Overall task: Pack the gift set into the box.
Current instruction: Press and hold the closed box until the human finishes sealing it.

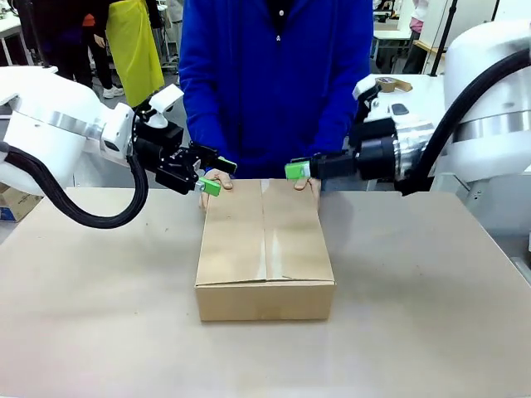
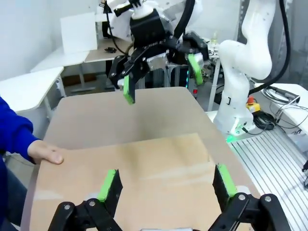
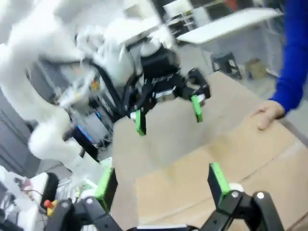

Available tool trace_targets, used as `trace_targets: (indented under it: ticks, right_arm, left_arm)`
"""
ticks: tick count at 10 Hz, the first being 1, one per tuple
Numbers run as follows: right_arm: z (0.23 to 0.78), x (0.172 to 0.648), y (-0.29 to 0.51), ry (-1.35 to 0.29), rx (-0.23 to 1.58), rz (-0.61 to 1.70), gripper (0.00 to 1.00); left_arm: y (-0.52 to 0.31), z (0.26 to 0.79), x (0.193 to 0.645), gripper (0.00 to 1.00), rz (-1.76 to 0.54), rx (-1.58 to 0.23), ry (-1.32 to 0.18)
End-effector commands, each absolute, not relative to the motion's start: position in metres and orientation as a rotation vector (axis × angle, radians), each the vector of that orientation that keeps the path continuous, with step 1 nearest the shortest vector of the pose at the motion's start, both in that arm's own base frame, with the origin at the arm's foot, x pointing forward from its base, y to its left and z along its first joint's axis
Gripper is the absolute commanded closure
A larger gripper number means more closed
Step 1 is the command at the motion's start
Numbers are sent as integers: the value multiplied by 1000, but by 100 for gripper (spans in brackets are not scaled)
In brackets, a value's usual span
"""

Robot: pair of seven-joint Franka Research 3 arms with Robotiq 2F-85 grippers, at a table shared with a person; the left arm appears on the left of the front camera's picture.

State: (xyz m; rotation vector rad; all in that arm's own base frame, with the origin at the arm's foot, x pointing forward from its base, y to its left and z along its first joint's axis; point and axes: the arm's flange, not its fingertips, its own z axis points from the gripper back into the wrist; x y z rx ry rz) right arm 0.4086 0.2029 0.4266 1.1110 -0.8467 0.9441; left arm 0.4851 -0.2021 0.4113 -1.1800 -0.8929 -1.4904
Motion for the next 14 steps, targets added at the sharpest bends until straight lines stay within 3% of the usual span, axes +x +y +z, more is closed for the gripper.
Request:
trace_targets:
  ticks: [1,3,5,6,7,9,11,14]
  right_arm:
    - [387,437,204,-991,1062,1157,0]
    - [366,444,213,-1016,936,1199,0]
    - [340,460,223,-921,979,1136,0]
    - [359,442,206,-978,977,1203,0]
    - [359,442,206,-978,977,1203,0]
    - [336,458,216,-987,940,1302,0]
    - [323,475,220,-1038,1100,1395,0]
    - [306,492,214,-940,1092,1390,0]
  left_arm:
    - [-201,390,490,0,-1480,-1164,-994]
    - [-193,365,491,0,-1416,-1071,-1043]
    - [-204,336,491,0,-1368,-1017,-1098]
    - [-208,329,495,0,-1263,-1008,-1006]
    - [-190,348,498,0,-1389,-1040,-1023]
    - [-199,330,496,0,-1391,-1018,-977]
    - [-201,320,489,0,-1416,-957,-968]
    - [-197,311,485,0,-1400,-974,-952]
